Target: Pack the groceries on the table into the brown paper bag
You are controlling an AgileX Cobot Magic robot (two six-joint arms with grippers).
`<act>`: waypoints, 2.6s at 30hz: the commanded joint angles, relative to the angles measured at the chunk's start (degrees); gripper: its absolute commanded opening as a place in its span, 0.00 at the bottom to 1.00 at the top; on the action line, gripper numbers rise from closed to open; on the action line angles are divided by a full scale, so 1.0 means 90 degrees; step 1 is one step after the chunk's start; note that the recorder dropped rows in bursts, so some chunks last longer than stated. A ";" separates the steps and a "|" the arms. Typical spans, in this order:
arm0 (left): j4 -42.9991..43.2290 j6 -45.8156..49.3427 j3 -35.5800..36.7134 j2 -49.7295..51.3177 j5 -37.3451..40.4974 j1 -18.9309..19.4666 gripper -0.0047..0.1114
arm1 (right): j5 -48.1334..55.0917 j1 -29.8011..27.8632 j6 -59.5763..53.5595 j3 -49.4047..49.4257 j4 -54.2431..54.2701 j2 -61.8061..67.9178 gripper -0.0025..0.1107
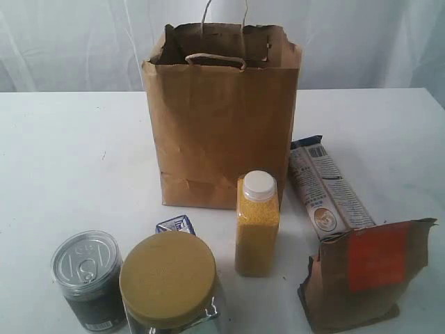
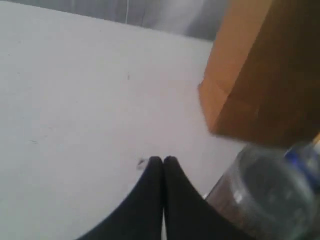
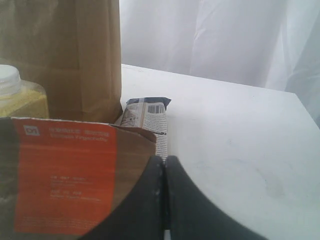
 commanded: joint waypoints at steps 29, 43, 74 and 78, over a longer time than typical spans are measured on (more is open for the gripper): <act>0.1131 0.3031 -0.8069 0.8131 0.5019 -0.0032 0.04 | -0.0065 0.0024 0.0032 0.0032 -0.0022 -0.0042 0.02; -0.0426 0.5241 -0.6302 0.8339 0.6170 -0.0032 0.28 | -0.0065 0.0024 0.0032 0.0032 -0.0022 -0.0042 0.02; -0.2000 0.8826 -0.4869 0.8351 0.4261 -0.0741 0.85 | -0.0065 0.0024 0.0032 0.0032 -0.0022 -0.0042 0.02; -0.2009 0.8840 -0.4854 0.8351 0.4030 -0.0741 0.85 | -0.0065 0.0024 0.0032 0.0032 -0.0022 -0.0042 0.02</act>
